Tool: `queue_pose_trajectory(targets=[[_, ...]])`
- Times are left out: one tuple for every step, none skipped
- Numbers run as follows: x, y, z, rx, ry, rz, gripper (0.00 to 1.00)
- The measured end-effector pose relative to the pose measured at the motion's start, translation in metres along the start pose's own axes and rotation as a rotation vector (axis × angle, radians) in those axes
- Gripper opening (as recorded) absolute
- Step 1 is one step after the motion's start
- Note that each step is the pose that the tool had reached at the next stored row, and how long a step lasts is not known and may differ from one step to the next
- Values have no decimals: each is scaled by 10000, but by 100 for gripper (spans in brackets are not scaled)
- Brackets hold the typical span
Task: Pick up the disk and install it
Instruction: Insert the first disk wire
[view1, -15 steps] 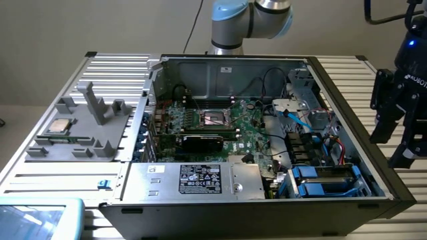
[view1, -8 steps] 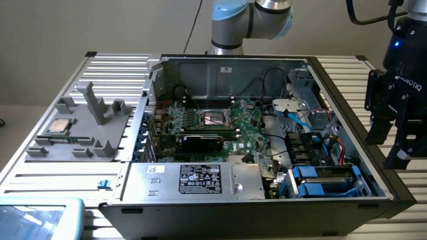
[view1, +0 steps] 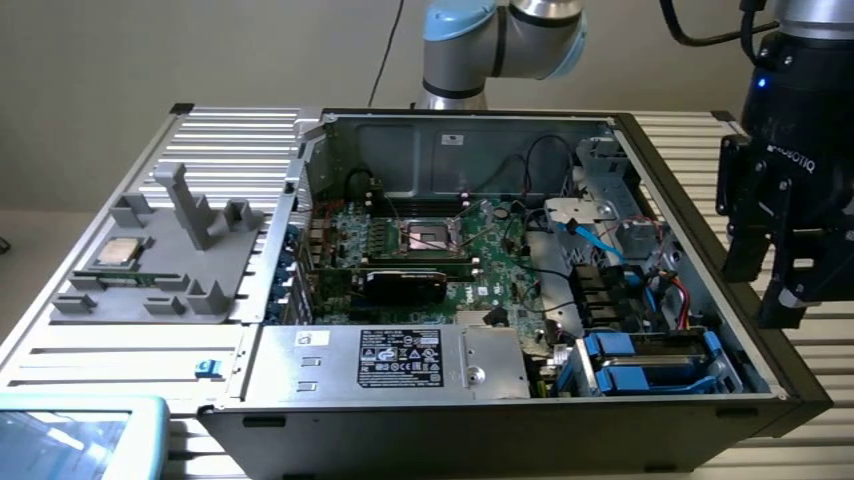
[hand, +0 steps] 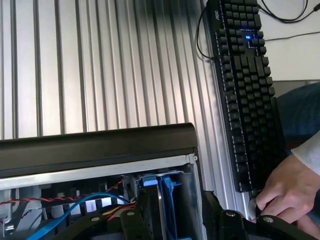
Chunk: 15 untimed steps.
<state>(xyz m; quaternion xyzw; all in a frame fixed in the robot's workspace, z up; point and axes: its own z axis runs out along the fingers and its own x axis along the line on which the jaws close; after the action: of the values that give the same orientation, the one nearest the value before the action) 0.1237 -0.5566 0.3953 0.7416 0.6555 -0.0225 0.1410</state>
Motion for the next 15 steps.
queue_pose_trajectory(targets=[[13,-16,-1,-32,-34,1,54],[23,-28,-5,-64,-84,0,54],[25,-29,-6,-79,-139,-8,54],[25,-29,-6,-80,-140,-8,54],[25,-29,-6,-80,-141,-9,54],[26,-30,-6,-81,-144,-10,54],[29,-36,-8,-84,-160,-10,54],[34,-44,-11,-89,-181,-13,54],[39,-59,-14,-92,-191,-15,54],[43,-76,-19,-96,-197,-15,54],[47,-95,-22,-100,-201,-16,54],[48,-118,-27,-105,-205,-15,54],[49,-142,-30,-109,-207,-14,54],[48,-161,-32,-116,-216,-9,54],[46,-179,-34,-124,-228,-3,54]])
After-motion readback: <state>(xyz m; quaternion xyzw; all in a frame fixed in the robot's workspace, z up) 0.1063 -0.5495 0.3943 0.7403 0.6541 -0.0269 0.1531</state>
